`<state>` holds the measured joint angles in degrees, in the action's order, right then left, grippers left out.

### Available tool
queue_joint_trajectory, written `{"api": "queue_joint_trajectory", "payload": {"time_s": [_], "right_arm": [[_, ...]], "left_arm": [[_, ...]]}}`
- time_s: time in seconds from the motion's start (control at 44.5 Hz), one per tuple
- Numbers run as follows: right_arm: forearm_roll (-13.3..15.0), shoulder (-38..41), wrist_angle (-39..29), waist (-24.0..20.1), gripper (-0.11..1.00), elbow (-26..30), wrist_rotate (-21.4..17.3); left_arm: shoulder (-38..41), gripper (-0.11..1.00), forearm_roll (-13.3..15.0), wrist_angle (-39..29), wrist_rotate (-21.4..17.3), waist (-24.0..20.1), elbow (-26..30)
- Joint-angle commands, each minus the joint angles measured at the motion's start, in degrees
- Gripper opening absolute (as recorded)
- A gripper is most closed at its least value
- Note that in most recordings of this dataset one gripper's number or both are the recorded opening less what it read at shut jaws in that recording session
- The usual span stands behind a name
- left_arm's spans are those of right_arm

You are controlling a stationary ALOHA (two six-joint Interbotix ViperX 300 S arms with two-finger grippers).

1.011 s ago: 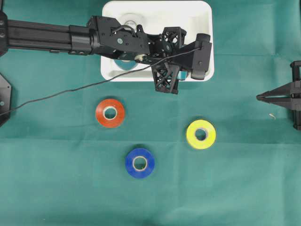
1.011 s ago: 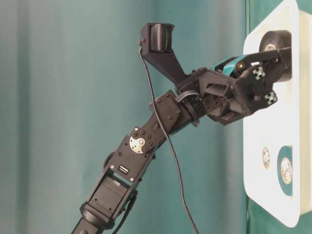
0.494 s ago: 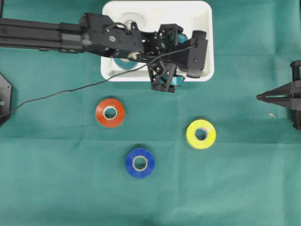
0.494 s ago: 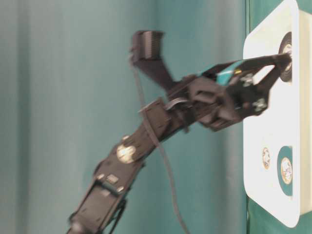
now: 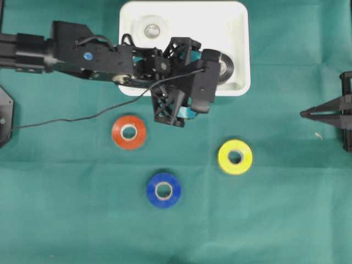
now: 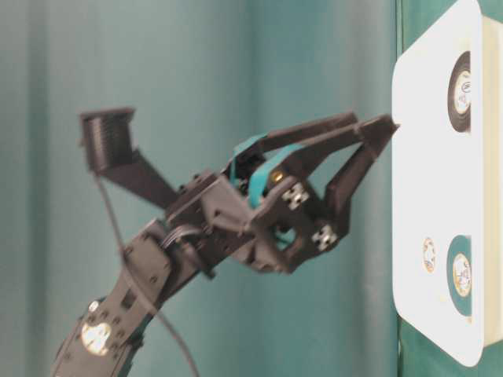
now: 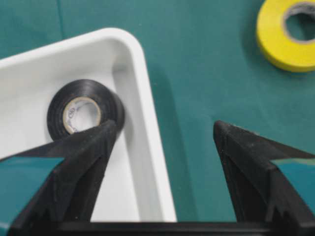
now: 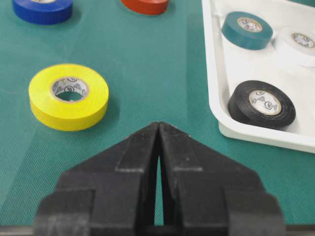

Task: Put the tape into the white case with the left arm.
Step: 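Open the left gripper to release the black roll in the tray, then retract the left gripper back to the left edge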

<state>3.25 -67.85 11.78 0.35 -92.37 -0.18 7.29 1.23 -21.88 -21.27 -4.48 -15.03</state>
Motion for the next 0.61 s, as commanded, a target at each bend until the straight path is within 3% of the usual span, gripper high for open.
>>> {"api": "queue_joint_trajectory", "payload": {"time_s": [0.0,0.225,0.584], "right_arm": [[0.09,0.44,0.62,0.09,-0.09,0.35,0.0],[0.09,0.35,0.62,0.09,-0.09,0.35,0.0],[0.09,0.35,0.62,0.09,-0.09,0.35,0.0]], "left_arm": [[-3.6,0.81,0.26,0.35,0.44,0.35,-0.53],[-8.09,0.81,0.26,3.6,3.96,0.62,-6.33],[-17.84,0.8,0.26,16.35,4.39,0.7,-21.53]]}}
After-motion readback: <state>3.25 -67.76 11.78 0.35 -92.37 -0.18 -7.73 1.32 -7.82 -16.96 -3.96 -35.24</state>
